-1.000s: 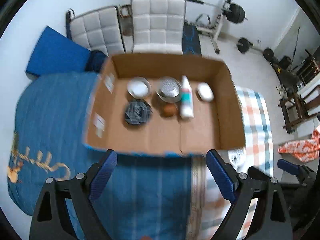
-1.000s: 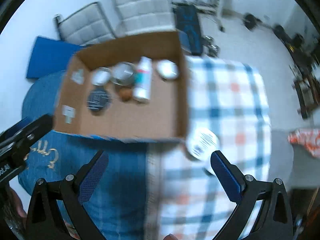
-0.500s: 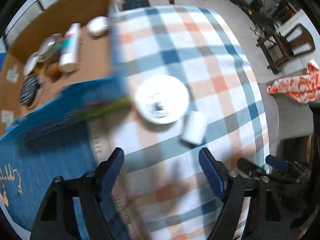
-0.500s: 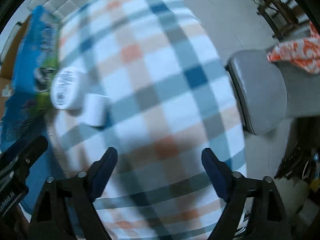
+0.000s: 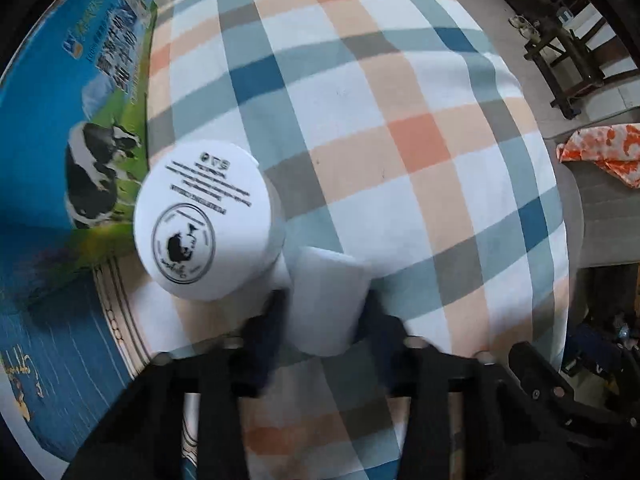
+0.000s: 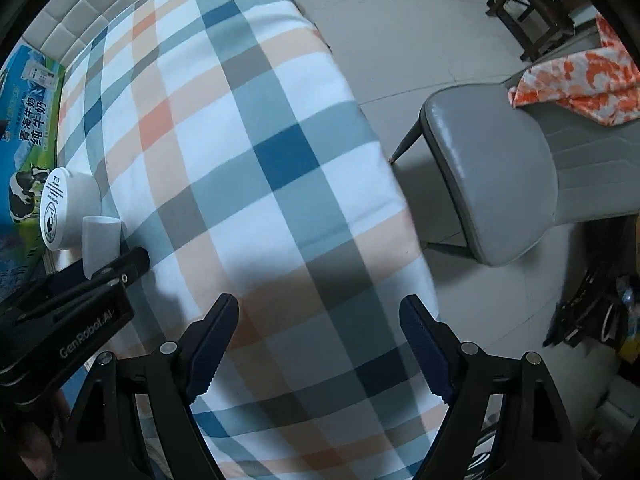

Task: Organize rigid objects
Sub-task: 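Grasp the small white cylinder with the left tool while the right tool grasps the white cream jar, then carry the white cylinder and cream jar into the cardboard box with both tools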

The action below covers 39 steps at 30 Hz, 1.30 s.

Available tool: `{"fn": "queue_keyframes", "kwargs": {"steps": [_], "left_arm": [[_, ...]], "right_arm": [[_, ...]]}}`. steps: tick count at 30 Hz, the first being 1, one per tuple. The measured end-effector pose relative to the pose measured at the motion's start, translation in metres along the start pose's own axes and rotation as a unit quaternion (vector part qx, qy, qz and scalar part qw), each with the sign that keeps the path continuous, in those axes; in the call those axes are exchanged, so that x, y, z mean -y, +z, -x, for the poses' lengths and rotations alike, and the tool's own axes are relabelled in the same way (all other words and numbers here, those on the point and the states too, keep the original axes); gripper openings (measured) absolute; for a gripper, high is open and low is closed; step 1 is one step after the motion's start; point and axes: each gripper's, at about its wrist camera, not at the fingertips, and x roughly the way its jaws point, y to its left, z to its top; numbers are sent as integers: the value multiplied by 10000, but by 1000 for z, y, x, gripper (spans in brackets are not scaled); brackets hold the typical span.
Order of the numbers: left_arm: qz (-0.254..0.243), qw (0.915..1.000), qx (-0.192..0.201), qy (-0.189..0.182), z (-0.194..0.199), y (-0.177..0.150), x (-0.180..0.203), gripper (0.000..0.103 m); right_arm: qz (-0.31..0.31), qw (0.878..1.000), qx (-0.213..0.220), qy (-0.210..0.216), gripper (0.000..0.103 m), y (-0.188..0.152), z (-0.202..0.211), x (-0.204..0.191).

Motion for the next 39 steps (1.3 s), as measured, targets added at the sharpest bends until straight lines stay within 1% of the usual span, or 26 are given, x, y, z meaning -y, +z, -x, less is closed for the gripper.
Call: {"fn": "queue_keyframes", "kwargs": {"steps": [5,9,12,15,17,18,22,26,29,32,34,36,37,38,39], "left_arm": [[75,9998,164,10,9,-5,-5,30],[157,9996,254,-24,21,-30,-31,29],[336,9990,276,-39,29,-54,-57,29],[718,9970,292,-67,39,-78,-94,29],[1010,9945,264,-67,43,-92,-121,29],[1101,9936,260,-36,45,-95,-129,29],[1603,9869,193,48,42,-110,-173,29],[1984,9800,119,45,34,-117,-206,29],[2247,9744,36,-42,29,-120,-230,29],[2419,9703,-10,-70,26,-122,-249,29],[2471,9689,-35,-92,24,-120,-254,29],[2497,9683,-38,-104,25,-122,-262,29],[2501,9681,-33,-109,26,-122,-264,29],[2501,9681,-23,-118,28,-125,-269,29],[2498,9682,-14,-128,29,-126,-271,29]], "right_arm": [[219,9997,48,-113,85,1,5,-7],[468,9988,107,-106,85,-4,13,-20],[635,9979,132,-16,85,-9,18,-34],[736,9971,133,112,85,-12,20,-46],[771,9967,134,235,85,-14,21,-56],[799,9961,131,344,85,-13,20,-61],[922,9936,101,652,85,-7,20,-95],[1155,9880,243,997,85,1,28,-142],[1452,9833,276,1060,85,15,26,-180],[1807,9796,310,825,85,28,20,-211],[2004,9772,251,661,85,35,12,-228],[2132,9759,59,460,85,39,-2,-241],[2131,9760,-1,455,84,40,-5,-243],[2135,9759,-107,443,79,39,-10,-244],[2171,9757,23,285,71,37,-7,-246]]}}
